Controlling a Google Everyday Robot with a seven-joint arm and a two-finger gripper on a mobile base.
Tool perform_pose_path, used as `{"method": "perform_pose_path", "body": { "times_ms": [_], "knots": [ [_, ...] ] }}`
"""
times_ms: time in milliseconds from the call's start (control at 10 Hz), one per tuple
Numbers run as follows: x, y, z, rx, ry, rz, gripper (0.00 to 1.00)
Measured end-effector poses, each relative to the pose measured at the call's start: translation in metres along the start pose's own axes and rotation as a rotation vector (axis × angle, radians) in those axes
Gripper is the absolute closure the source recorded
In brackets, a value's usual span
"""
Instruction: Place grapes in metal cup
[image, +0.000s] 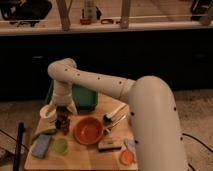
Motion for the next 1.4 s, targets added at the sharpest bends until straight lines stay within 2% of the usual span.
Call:
{"method": "perform_pose_path", "body": {
  "times_ms": [300,1400],
  "knots": [
    [0.0028,0.0021,-0.0035,0.014,0.009,-0.002,0.2],
    [0.0028,0.0017,-0.0036,0.015,0.01,-0.003,0.2]
  ]
}}
